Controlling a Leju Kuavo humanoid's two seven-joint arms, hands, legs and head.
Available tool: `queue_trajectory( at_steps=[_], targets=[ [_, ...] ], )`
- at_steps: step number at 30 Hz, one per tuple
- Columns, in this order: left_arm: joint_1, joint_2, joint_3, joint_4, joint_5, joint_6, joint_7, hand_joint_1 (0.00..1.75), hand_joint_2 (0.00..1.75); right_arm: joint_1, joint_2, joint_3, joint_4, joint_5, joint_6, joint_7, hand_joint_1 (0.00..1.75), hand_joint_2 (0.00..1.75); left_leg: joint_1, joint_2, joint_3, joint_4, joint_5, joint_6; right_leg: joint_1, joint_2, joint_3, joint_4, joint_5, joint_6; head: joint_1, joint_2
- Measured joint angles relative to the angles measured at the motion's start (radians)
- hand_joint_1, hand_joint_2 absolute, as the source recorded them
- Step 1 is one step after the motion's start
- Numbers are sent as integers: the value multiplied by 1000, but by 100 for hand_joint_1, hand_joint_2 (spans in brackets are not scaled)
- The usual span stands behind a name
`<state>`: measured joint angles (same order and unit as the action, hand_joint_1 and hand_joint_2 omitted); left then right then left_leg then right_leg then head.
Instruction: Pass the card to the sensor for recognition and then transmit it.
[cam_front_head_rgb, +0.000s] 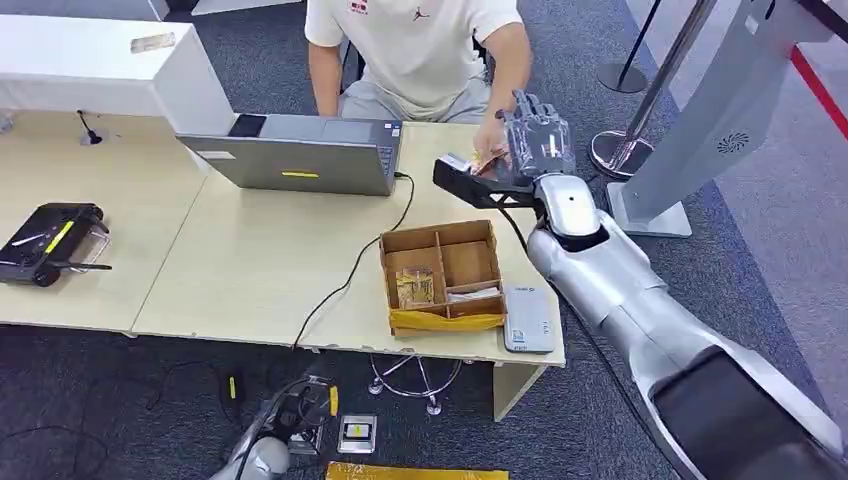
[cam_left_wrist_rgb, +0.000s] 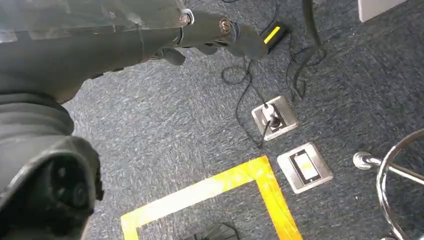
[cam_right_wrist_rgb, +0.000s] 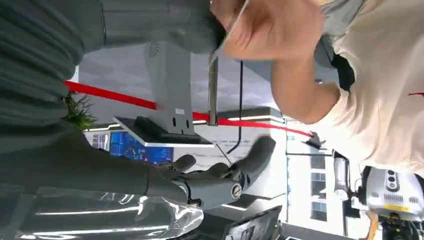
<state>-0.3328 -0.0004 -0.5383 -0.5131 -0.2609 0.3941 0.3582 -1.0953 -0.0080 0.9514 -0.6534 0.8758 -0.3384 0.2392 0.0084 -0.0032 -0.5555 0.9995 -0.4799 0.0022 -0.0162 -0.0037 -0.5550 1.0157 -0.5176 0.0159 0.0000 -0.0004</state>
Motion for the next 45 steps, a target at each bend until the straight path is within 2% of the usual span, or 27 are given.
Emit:
queue_trajectory(
  at_steps=[7,13,15,18,21,23,25,27,29,32,33,37,39,42,43,45],
  targets=[
    [-9,1,1,21,33,12,0,0,0,12,-6,8,-2,-28,-78,1,0,175,0,0,1,0,0,0,0,1,0,0,0,0,0,0],
    [0,8,2,33,64,54,-3,0,0,66,-63,-4,-91,-1,-124,56,0,175,0,0,1,0,0,0,0,1,0,0,0,0,0,0],
    [9,13,4,35,77,73,-5,0,0,102,-102,-20,-148,25,-134,92,0,175,0,0,1,0,0,0,0,1,0,-1,0,0,0,0],
    [32,28,11,37,114,118,-16,0,0,197,-193,-77,-272,66,-186,171,0,175,0,-1,2,1,0,0,0,-2,1,-1,0,0,0,0],
    [53,38,26,42,146,146,-40,0,0,289,-284,-152,-381,94,-245,201,0,175,0,-2,0,2,0,0,0,-1,0,-2,0,0,0,0],
    [57,42,34,45,168,172,-58,0,0,365,-349,-222,-448,142,-315,223,0,175,0,-2,0,2,-1,1,0,-2,1,-2,0,0,0,0],
    [60,43,37,48,196,190,-75,0,0,458,-394,-314,-516,243,-352,216,0,175,0,-3,0,2,-1,1,0,-2,2,-3,0,0,0,0],
    [63,42,45,51,222,199,-88,0,0,545,-409,-425,-577,312,-359,145,0,175,0,-2,0,2,-2,1,0,-2,2,-3,0,0,-1,0],
    [63,42,53,55,251,209,-103,0,0,626,-405,-567,-634,328,-360,18,0,175,0,-3,0,2,-2,1,0,-4,2,-2,0,0,0,0],
    [64,36,59,62,273,217,-115,0,0,694,-396,-755,-703,326,-360,-78,0,175,0,-6,-1,2,-1,1,0,-7,2,-2,0,0,0,0],
    [64,34,60,65,287,221,-122,0,0,706,-386,-819,-718,317,-360,-153,0,175,0,-5,-1,2,-1,1,0,-7,1,-2,0,0,0,0],
    [65,25,76,78,363,242,-160,0,0,701,-294,-1168,-732,238,-361,-574,0,175,0,-5,0,2,-1,1,-1,-7,1,-2,0,0,0,0],
    [68,21,79,83,403,256,-178,0,0,684,-259,-1360,-719,273,-361,-748,0,175,-1,-6,-1,2,0,1,-1,-7,0,-3,0,0,0,0],
    [72,15,84,91,446,271,-195,0,0,659,-215,-1650,-668,343,-360,-886,0,175,-1,-6,-1,3,-1,1,-1,-6,0,-3,0,0,0,0],
    [73,14,84,92,458,277,-199,0,0,659,-204,-1726,-655,369,-360,-904,0,175,-1,-5,-1,3,-1,1,-1,-6,0,-3,0,0,0,0],
    [73,11,85,96,487,288,-208,0,0,659,-180,-1862,-627,447,-360,-891,0,175,-1,0,-1,2,-3,2,-1,-1,-1,-3,0,0,-1,0]
  ],
)
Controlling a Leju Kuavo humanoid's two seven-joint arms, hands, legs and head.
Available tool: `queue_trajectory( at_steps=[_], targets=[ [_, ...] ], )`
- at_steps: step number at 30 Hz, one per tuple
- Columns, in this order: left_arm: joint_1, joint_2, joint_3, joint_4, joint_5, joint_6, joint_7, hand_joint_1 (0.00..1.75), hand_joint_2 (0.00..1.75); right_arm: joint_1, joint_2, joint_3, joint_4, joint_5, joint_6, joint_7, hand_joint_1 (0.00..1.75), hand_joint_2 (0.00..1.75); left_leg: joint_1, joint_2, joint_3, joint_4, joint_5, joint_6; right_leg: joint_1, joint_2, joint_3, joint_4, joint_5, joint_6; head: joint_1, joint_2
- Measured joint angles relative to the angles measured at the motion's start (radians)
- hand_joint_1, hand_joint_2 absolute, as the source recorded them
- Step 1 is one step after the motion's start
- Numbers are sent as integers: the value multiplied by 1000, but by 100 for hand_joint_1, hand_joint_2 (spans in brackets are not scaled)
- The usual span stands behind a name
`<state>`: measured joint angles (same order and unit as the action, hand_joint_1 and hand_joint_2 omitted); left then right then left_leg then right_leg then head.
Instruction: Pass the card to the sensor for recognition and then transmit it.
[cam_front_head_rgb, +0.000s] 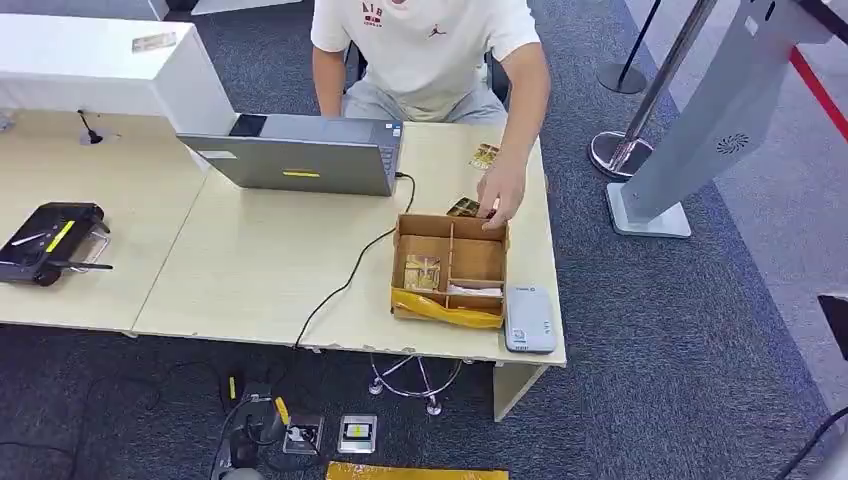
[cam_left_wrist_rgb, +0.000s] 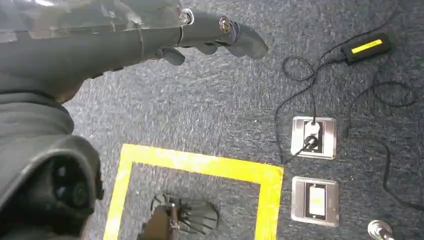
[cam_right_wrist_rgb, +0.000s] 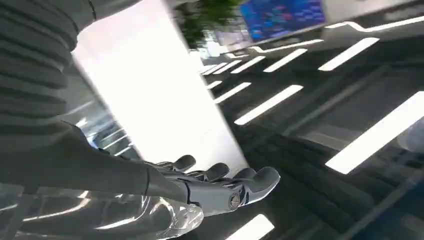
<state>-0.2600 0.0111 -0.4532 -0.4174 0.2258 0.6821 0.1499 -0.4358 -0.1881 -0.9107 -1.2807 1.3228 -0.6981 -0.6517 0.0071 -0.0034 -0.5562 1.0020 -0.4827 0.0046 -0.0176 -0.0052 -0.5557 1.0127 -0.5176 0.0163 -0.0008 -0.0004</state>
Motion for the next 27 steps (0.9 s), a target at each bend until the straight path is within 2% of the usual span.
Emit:
queue_trajectory(
  at_steps=[2,5,11,15,19,21,24,27],
  targets=[
    [0,-4,10,3,24,8,-24,0,0,12,26,-135,43,68,1,55,0,175,1,1,0,0,-1,0,1,1,0,0,0,0,0,0],
    [-1,-14,45,14,28,10,-82,0,0,60,67,-279,95,88,1,134,0,175,1,1,0,0,-1,0,2,1,0,0,0,0,0,0],
    [-3,-41,139,38,-7,11,-121,0,0,144,132,-444,185,106,1,241,0,175,3,3,0,-1,-1,-1,3,2,0,0,-1,-1,0,0],
    [-10,-55,193,48,-37,11,-122,0,0,189,160,-500,245,69,1,324,0,175,3,2,0,-1,-1,-1,3,2,0,0,-1,-1,1,0],
    [-32,-61,260,63,-56,11,-137,0,0,225,184,-541,329,92,1,424,0,175,4,2,1,-1,-1,-1,4,2,1,0,-1,-1,1,0],
    [-43,-61,290,70,-64,11,-140,0,0,244,191,-543,384,93,1,477,0,175,4,2,1,-1,-1,-1,3,2,1,0,-1,-1,0,0],
    [-57,-62,328,81,-82,11,-145,0,0,282,201,-517,445,29,1,582,0,175,4,1,0,-2,-1,-1,4,0,2,0,-1,-1,2,0],
    [-61,-63,361,89,-110,11,-145,0,0,289,209,-507,506,63,0,595,0,175,4,4,1,-2,-1,-1,4,3,1,0,-1,-1,0,0]
  ],
)
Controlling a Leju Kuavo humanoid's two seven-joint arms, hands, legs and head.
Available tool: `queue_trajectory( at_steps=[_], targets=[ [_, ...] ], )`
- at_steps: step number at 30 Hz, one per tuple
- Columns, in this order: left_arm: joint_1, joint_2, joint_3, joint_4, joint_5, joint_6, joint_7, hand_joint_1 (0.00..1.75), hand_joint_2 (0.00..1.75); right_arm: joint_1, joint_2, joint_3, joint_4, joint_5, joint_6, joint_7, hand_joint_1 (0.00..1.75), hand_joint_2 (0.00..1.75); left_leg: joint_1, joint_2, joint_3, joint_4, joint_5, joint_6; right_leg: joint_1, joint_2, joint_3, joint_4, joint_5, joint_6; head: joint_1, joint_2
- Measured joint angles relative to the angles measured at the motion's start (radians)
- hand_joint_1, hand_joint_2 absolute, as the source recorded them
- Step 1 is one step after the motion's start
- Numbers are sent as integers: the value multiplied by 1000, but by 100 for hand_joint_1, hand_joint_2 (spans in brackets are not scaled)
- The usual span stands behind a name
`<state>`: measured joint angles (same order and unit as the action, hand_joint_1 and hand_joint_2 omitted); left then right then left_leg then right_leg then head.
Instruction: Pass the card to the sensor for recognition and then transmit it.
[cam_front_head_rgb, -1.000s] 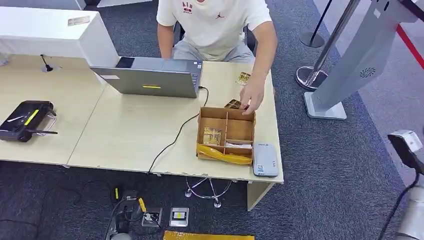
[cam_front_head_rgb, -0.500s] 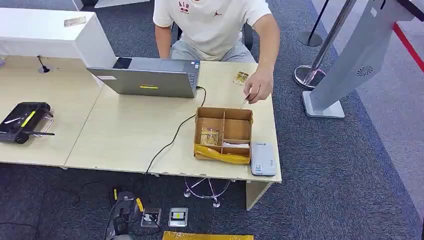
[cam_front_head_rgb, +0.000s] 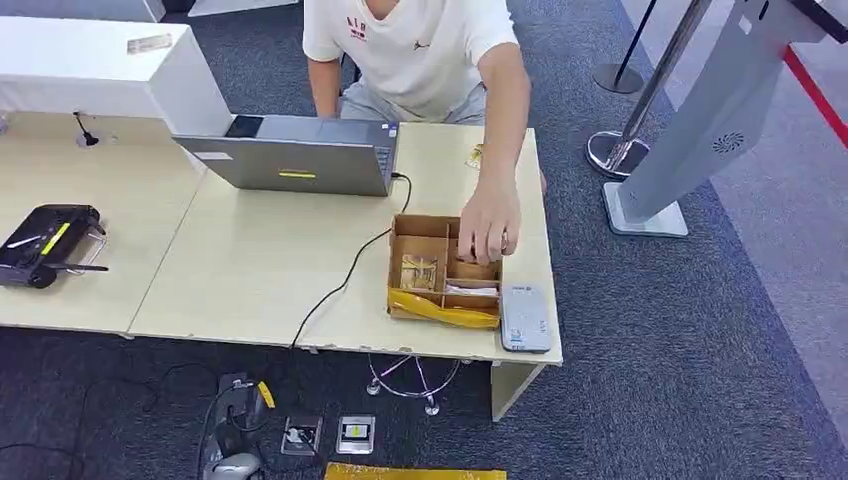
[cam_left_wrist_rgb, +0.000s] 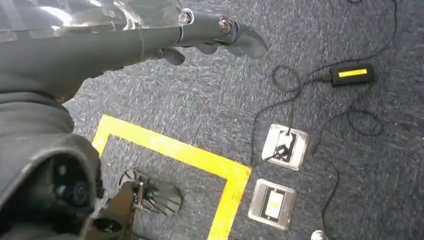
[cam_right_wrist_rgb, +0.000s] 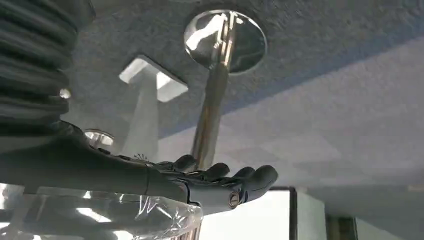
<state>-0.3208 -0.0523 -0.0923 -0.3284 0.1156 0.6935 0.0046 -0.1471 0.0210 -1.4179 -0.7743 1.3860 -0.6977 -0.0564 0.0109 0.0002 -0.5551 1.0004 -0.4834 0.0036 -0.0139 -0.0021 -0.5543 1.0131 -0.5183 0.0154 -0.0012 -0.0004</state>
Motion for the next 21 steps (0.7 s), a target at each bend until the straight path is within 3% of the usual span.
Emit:
queue_trajectory(
  at_steps=[6,14,21],
  targets=[
    [-3,-7,29,9,-21,0,0,0,0,-1,-10,3,164,90,1,63,0,175,0,0,0,0,0,0,0,-1,1,0,0,0,2,0],
    [39,-22,16,12,-19,-32,2,0,0,-31,-43,13,394,88,0,52,0,175,0,0,0,0,0,0,0,0,1,0,0,0,1,0],
    [93,14,-32,-7,0,-47,50,0,0,-58,-48,21,522,96,-1,74,0,175,0,0,1,0,0,0,0,0,1,0,0,0,1,0]
  ],
)
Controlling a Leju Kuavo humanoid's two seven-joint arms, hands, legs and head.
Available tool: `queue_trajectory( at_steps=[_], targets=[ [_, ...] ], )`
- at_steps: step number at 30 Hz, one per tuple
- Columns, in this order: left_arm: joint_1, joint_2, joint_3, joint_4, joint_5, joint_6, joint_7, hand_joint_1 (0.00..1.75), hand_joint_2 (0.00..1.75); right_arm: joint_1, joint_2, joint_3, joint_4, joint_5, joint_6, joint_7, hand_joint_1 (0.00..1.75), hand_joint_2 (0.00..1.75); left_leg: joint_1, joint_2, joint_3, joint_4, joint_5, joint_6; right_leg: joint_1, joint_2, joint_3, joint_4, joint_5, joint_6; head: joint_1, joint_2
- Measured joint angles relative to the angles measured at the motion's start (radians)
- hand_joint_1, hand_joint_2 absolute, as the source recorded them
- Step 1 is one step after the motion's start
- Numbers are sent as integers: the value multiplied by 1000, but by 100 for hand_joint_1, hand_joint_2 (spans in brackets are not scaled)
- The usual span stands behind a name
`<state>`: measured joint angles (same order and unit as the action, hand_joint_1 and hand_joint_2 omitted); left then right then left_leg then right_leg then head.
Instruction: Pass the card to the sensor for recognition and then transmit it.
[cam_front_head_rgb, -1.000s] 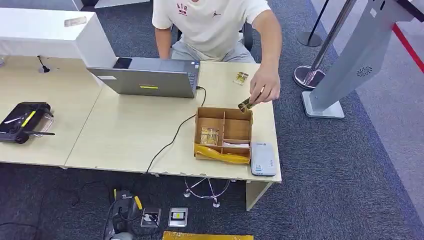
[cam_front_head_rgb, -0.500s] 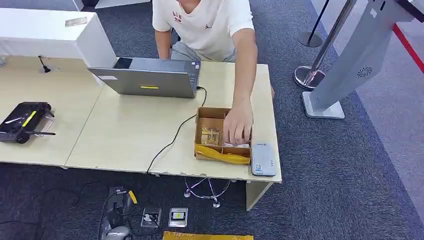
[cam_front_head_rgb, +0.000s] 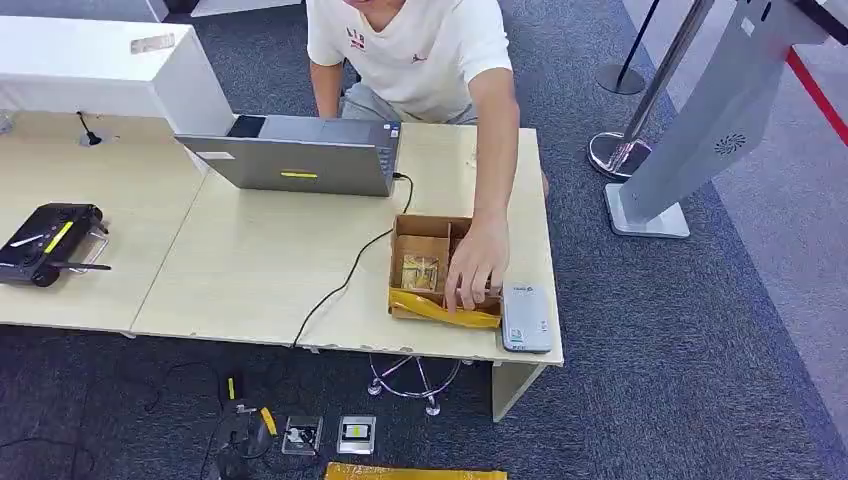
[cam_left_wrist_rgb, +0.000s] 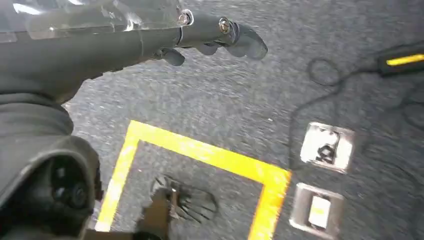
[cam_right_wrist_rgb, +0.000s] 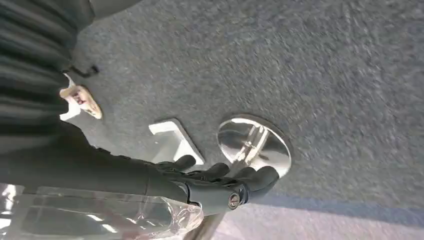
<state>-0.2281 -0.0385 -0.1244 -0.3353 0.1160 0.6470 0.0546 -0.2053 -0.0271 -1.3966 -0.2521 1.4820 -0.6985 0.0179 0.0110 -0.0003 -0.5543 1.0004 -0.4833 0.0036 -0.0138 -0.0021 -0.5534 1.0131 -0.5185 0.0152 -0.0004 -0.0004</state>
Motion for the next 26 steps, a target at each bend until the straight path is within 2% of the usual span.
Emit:
queue_trajectory(
  at_steps=[6,11,14,17,23,26],
  targets=[
    [57,40,-48,-21,63,9,16,0,0,17,-12,-1,58,-15,0,5,0,175,0,0,0,0,-1,0,0,1,0,0,0,0,0,0],
    [144,53,-90,-24,220,13,-24,0,0,34,-35,-8,75,-32,0,79,0,175,-1,1,0,0,-2,-2,-1,3,-1,0,-1,0,0,0],
    [172,51,-122,-19,258,-3,-8,0,0,33,-47,-21,75,-40,0,101,0,175,-1,1,0,0,-2,-2,-1,1,-1,-1,-1,1,0,0],
    [175,39,-160,-7,273,-42,-2,0,0,32,-50,-29,79,-35,0,102,0,175,-1,1,0,0,-2,-2,-1,1,0,-1,-1,1,0,0],
    [175,21,-223,5,277,-63,-10,0,0,32,-55,-31,93,-19,2,71,0,175,-1,1,1,0,-2,-2,-1,2,0,-1,-1,1,1,0],
    [174,13,-269,10,235,-68,40,0,0,32,-58,-38,100,-12,6,55,0,175,-1,1,1,0,-2,-2,-1,2,0,-1,-1,1,0,0]
  ],
)
